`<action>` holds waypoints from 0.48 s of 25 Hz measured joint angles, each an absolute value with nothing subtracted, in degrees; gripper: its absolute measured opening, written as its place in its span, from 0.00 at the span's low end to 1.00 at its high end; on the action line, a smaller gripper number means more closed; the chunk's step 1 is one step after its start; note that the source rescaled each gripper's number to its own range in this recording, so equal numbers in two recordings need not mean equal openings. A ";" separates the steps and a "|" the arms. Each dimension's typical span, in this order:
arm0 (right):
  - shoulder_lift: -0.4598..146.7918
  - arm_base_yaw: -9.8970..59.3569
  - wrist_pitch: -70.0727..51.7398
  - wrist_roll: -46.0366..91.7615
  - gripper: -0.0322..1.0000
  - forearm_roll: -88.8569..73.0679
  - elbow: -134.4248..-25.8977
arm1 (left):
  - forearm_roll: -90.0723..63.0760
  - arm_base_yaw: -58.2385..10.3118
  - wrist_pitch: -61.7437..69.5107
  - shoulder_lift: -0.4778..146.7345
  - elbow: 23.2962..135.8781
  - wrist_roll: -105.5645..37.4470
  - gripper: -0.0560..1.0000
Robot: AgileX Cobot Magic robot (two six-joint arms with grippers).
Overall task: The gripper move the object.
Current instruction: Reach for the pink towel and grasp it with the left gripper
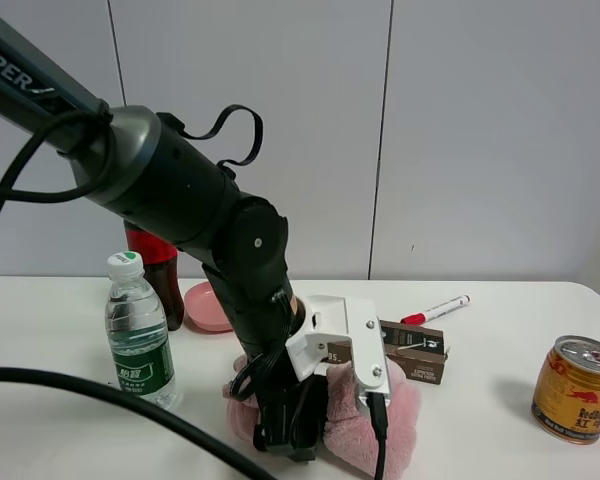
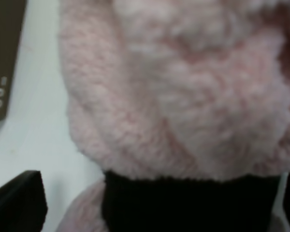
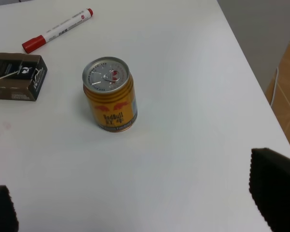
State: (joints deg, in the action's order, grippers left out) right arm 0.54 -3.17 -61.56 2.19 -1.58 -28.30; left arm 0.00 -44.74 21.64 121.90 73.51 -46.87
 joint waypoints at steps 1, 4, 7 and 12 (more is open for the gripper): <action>0.54 -3.17 -61.56 2.19 1.00 -1.58 -28.30 | 0.00 -44.74 21.64 122.24 73.51 -46.87 1.00; 0.54 -3.17 -61.56 2.19 1.00 -1.58 -28.30 | 0.00 -44.74 21.58 122.46 73.62 -46.87 1.00; 0.54 -3.17 -61.56 2.19 1.00 -1.58 -28.30 | 0.00 -44.74 21.58 122.46 73.62 -46.87 1.00; 0.54 -3.17 -61.56 2.19 1.00 -1.58 -28.30 | 0.00 -44.74 21.73 122.50 73.62 -46.87 0.40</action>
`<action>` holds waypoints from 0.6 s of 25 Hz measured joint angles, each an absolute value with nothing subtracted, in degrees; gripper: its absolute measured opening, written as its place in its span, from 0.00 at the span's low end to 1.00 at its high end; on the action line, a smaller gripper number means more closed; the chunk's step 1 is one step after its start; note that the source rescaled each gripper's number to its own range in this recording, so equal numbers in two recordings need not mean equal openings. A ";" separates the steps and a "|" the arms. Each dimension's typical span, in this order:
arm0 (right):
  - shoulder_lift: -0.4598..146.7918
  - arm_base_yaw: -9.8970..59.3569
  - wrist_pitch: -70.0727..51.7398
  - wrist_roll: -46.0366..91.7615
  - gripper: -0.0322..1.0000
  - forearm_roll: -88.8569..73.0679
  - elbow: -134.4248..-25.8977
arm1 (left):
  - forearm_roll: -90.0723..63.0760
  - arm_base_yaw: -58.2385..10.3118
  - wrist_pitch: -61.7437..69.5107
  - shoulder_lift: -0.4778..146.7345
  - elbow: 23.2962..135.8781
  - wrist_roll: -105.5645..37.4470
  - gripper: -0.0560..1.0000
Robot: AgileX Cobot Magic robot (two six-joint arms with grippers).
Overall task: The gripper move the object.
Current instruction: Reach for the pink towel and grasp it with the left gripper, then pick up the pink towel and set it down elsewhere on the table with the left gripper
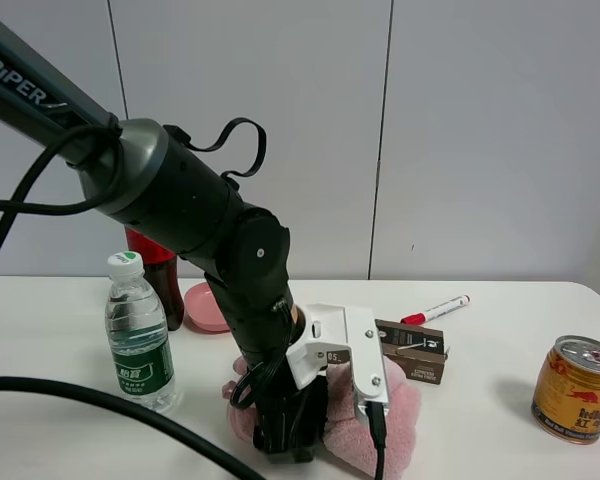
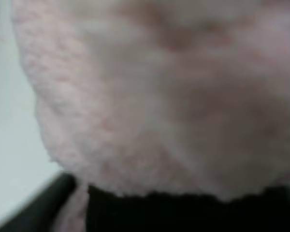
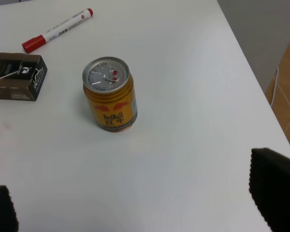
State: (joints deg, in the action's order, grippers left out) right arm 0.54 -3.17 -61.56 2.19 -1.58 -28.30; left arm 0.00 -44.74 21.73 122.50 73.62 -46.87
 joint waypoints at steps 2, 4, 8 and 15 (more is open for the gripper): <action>0.54 -3.17 -61.56 2.19 1.00 -1.58 -28.30 | 0.00 -44.74 22.48 122.37 73.62 -46.87 0.05; 0.54 -3.17 -61.56 2.19 1.00 -1.58 -28.30 | 0.00 -44.74 23.10 121.75 73.62 -46.81 0.06; 0.54 -3.17 -61.56 2.19 1.00 -1.58 -28.30 | 0.00 -45.20 23.84 118.72 73.62 -45.11 0.07; 0.54 -3.17 -61.56 2.19 1.00 -1.58 -28.30 | -1.08 -50.50 24.08 103.27 73.62 -32.74 0.07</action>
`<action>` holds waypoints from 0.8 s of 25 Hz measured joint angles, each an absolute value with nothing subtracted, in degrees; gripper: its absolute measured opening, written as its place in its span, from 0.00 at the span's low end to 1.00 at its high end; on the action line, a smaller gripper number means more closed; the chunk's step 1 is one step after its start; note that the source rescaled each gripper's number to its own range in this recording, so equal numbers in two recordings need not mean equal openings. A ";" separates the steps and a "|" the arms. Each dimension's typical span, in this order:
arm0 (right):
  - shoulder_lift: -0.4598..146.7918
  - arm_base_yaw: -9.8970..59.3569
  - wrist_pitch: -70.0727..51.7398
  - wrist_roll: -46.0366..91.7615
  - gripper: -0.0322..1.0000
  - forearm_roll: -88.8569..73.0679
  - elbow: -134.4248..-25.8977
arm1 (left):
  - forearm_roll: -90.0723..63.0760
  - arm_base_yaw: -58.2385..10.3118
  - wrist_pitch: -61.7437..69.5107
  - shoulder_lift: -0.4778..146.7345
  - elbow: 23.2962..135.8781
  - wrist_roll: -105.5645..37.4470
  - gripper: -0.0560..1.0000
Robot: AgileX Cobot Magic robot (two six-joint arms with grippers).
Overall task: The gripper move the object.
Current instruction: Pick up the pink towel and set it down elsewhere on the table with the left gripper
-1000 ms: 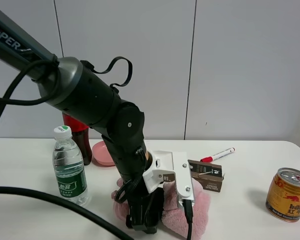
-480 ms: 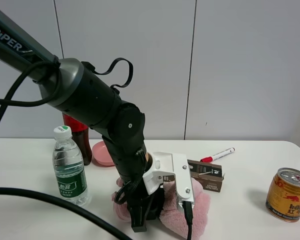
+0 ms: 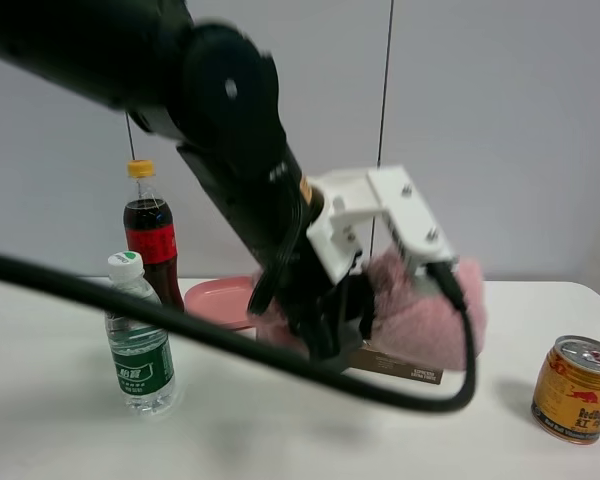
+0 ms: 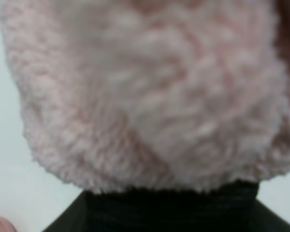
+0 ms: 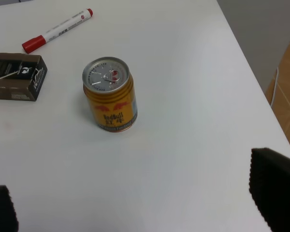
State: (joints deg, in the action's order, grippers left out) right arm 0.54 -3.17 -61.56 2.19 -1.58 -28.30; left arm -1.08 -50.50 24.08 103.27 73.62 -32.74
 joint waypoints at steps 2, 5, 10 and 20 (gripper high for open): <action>0.54 -3.17 -61.56 2.19 1.00 -1.58 -28.30 | -1.73 -51.72 22.46 98.84 73.62 -28.20 0.07; 0.54 -3.17 -61.56 2.19 1.00 -1.58 -28.30 | -2.52 -52.63 18.85 93.94 73.62 -19.13 0.07; 0.54 -3.17 -61.56 2.19 1.00 -1.58 -28.30 | -2.59 -52.69 11.20 89.59 73.62 7.31 0.07; 0.54 -3.17 -61.56 2.19 1.00 -1.58 -28.30 | 8.17 -51.83 -0.79 92.71 73.52 27.12 0.07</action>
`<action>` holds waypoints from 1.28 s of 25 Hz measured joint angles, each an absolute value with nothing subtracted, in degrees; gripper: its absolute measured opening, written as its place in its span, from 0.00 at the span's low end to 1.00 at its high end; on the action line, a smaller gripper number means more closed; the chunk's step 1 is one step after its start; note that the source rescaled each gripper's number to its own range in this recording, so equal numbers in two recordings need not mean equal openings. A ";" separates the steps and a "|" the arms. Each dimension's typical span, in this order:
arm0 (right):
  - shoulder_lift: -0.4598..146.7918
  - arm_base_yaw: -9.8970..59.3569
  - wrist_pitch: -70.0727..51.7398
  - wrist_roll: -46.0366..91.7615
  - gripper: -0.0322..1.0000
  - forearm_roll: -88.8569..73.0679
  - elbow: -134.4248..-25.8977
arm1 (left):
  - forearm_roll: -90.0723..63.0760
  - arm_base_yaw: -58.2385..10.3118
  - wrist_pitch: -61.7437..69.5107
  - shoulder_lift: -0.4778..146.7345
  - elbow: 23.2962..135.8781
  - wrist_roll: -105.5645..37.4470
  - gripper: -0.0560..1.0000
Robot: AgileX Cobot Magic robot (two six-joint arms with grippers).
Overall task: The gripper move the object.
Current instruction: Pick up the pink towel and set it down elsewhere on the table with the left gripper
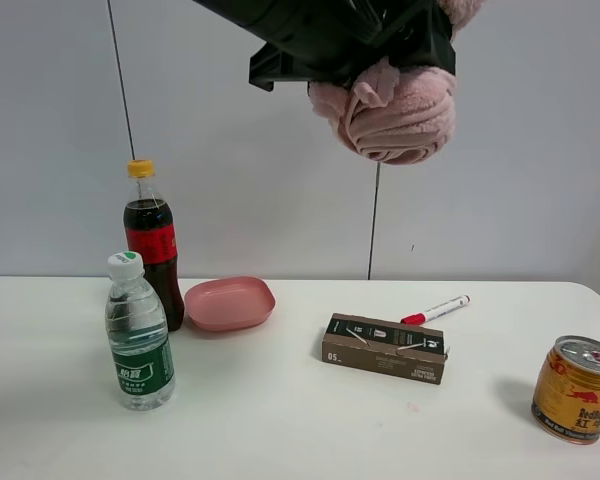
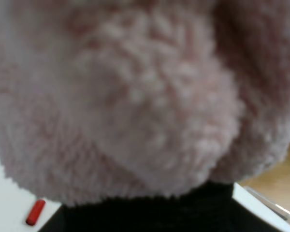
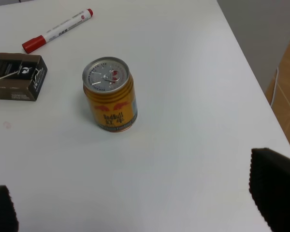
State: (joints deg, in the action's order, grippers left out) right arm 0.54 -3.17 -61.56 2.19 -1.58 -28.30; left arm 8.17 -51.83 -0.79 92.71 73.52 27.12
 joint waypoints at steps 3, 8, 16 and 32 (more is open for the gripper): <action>0.54 -3.17 -61.56 2.19 1.00 -1.58 -28.30 | 9.35 -50.02 -4.37 95.25 73.52 27.23 0.07; 0.54 -3.17 -61.56 2.19 1.00 -1.58 -28.30 | 11.76 -45.75 -8.21 100.17 73.52 27.43 0.07; 0.54 -3.17 -61.56 2.19 1.00 -1.58 -28.30 | 14.06 -40.81 -10.84 105.07 74.31 27.52 0.07; 0.54 -3.17 -61.56 2.19 1.00 -1.58 -28.30 | 19.10 -34.23 -2.02 117.42 89.08 27.52 0.07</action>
